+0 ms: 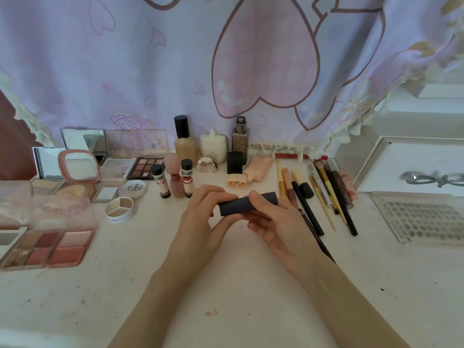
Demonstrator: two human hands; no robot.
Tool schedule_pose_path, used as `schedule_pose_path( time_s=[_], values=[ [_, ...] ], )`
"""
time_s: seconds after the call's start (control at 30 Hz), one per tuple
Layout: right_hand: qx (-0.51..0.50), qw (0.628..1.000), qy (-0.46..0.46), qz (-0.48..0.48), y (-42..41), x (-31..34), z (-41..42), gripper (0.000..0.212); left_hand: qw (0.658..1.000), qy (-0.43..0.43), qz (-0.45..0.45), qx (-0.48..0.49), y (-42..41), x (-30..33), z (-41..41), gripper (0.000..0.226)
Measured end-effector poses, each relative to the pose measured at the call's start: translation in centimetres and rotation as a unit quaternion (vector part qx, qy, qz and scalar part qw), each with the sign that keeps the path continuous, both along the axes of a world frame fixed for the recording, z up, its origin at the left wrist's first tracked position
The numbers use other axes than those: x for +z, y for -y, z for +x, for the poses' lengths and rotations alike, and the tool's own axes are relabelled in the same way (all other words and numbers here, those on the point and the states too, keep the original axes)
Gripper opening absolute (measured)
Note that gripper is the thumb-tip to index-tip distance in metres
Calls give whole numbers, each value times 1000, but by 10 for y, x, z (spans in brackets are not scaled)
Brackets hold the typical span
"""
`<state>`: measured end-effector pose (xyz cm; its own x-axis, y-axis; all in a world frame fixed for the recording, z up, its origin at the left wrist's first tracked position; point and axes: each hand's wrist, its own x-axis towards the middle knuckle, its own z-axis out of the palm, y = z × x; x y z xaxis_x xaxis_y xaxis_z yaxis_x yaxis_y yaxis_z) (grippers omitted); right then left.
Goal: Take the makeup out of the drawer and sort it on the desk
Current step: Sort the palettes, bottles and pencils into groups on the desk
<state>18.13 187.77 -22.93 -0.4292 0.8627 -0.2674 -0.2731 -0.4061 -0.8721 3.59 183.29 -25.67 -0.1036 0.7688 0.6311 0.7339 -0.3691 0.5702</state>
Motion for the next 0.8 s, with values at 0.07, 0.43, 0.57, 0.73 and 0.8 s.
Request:
schedule_pose_path(
  time_s=[0.07, 0.43, 0.57, 0.73, 0.8],
  values=[
    [-12, 1000, 8, 17, 0, 1, 0, 17, 1000, -7, 7, 15, 0, 0, -2, 30],
    [-51, 997, 44, 28, -2, 6, 2, 26, 999, 21, -20, 27, 3, 3, -4, 27],
    [-49, 997, 38, 35, -4, 8, 7, 20, 997, -8, -16, 74, 2, 3, -7, 27],
    [-96, 993, -60, -33, -9, 12, 15, 10, 984, 26, -87, 155, 1, 1, -10, 28],
    [-74, 990, -103, -56, -10, 12, 15, 11, 974, 38, -147, 165, -1, -2, -8, 35]
  ],
)
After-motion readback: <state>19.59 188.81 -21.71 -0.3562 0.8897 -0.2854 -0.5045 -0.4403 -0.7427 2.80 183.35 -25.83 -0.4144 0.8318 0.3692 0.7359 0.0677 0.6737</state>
